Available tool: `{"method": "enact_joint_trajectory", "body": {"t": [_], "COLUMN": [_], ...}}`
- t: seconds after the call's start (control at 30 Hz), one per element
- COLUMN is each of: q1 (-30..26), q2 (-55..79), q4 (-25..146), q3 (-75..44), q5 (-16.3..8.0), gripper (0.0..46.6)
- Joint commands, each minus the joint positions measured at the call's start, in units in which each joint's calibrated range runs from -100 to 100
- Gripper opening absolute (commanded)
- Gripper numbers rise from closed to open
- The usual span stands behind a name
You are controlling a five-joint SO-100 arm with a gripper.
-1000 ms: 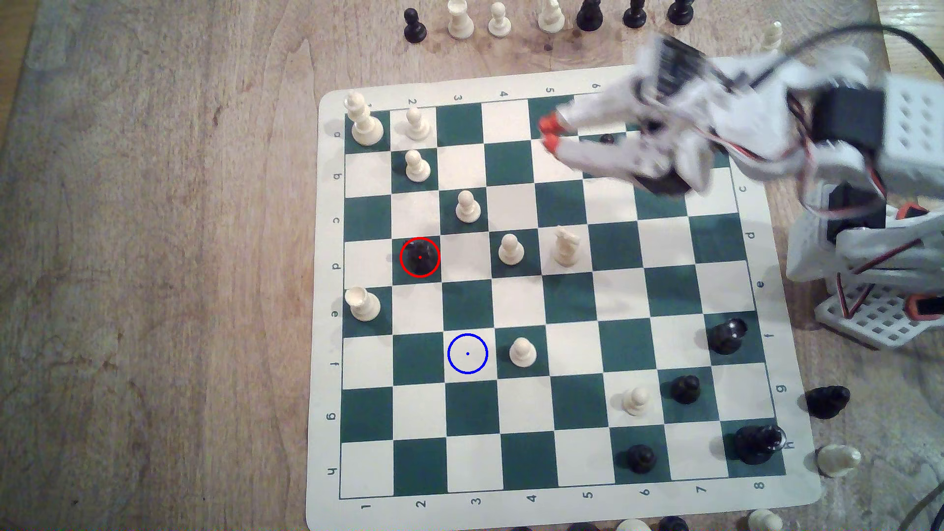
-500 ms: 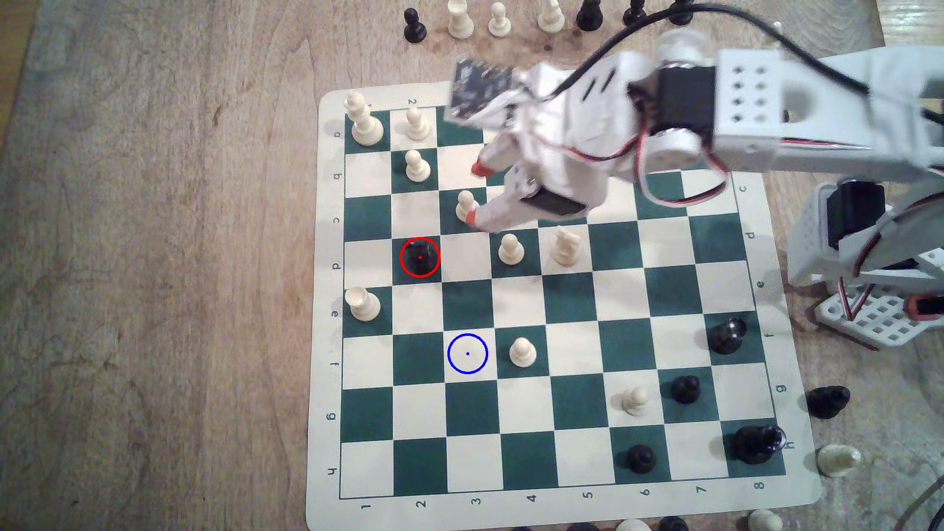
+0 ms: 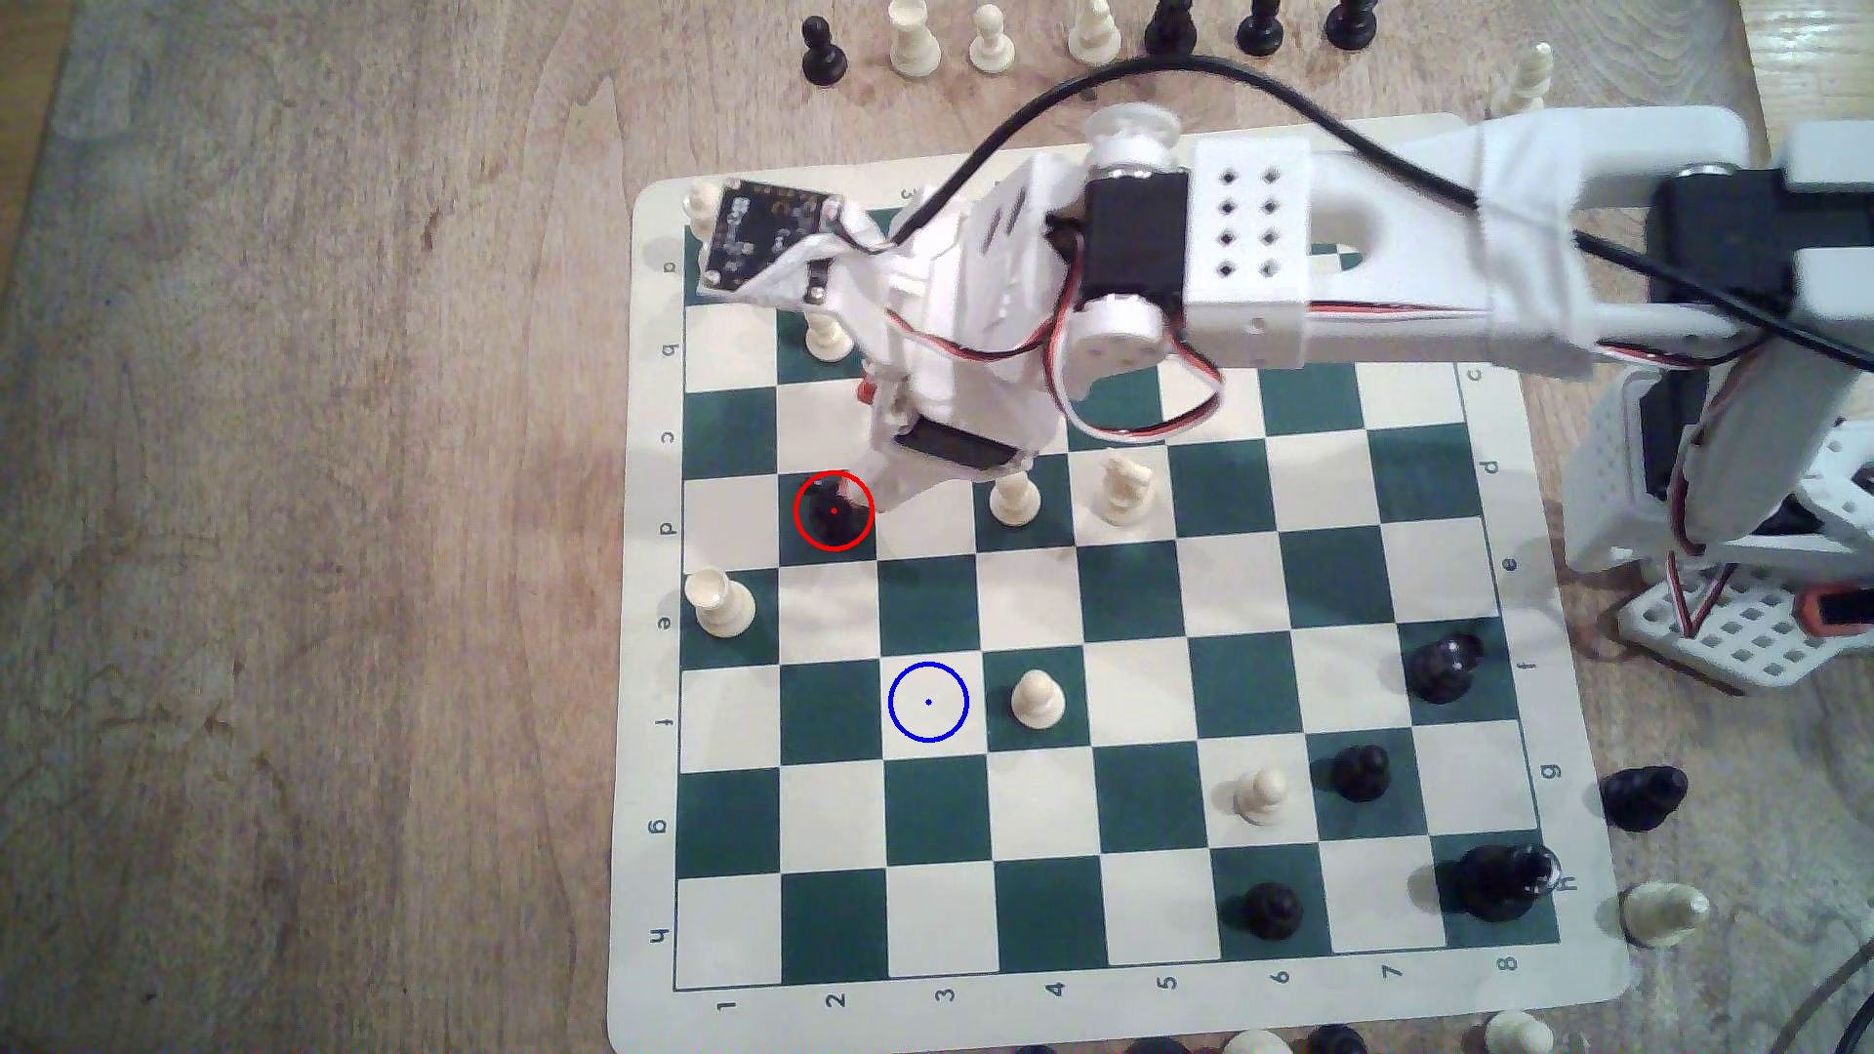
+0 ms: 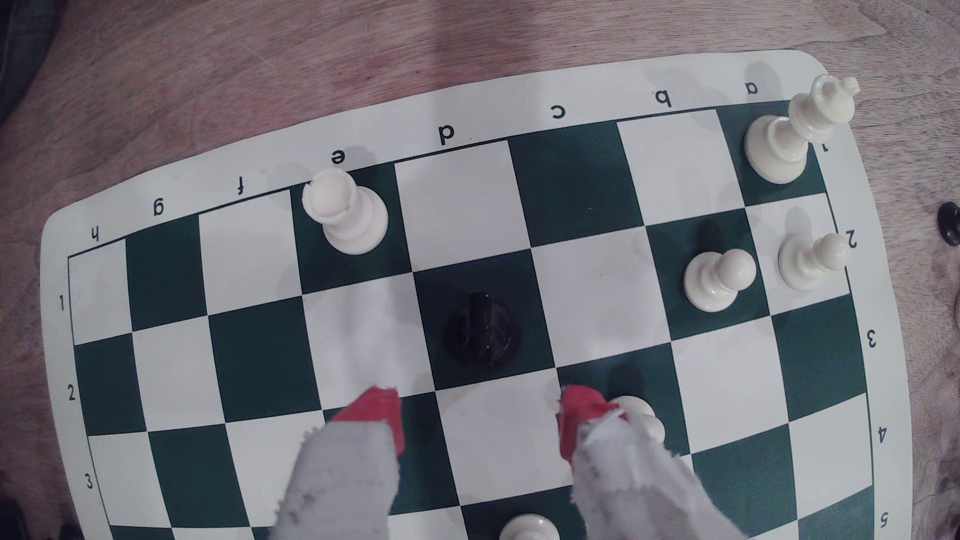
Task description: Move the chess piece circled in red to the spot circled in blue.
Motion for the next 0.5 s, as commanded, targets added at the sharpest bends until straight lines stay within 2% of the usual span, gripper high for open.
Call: {"method": "enact_joint_trajectory", "body": {"t": [0.0, 0.47], "q1": [0.13, -1.2], "q2": [1.35, 13.49], "q4": [-1.11, -1.27], "q3": [-6.1, -15.99], "q5": [0.2, 0.2], "gripper": [17.7, 17.2]}}
